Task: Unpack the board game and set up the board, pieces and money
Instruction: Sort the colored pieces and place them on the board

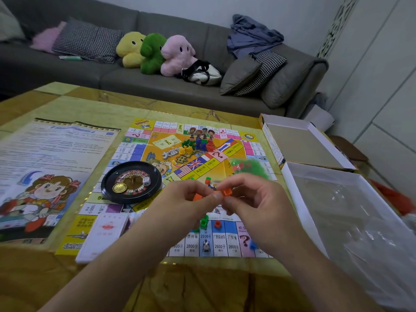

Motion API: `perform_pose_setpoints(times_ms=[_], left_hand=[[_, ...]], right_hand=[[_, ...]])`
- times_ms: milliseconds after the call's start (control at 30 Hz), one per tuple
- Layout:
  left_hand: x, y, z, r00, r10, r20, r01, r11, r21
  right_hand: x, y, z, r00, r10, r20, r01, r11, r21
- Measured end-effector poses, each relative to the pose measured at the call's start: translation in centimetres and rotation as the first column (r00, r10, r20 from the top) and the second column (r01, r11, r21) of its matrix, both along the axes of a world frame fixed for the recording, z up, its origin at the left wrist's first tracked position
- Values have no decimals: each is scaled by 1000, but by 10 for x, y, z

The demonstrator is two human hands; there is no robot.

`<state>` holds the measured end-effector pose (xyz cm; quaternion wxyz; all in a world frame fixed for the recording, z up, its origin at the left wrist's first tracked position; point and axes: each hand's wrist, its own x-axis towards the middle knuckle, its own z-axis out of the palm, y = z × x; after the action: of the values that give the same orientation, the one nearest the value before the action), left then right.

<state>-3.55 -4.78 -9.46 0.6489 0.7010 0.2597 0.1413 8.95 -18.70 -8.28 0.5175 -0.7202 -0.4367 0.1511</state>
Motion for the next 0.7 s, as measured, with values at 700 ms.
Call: perform_pose_setpoints(times_ms=[700], left_hand=[[-7, -6, 7, 989, -146, -32, 150, 972, 182]], right_hand=[[-4, -2, 1, 999, -26, 48, 23, 997, 67]])
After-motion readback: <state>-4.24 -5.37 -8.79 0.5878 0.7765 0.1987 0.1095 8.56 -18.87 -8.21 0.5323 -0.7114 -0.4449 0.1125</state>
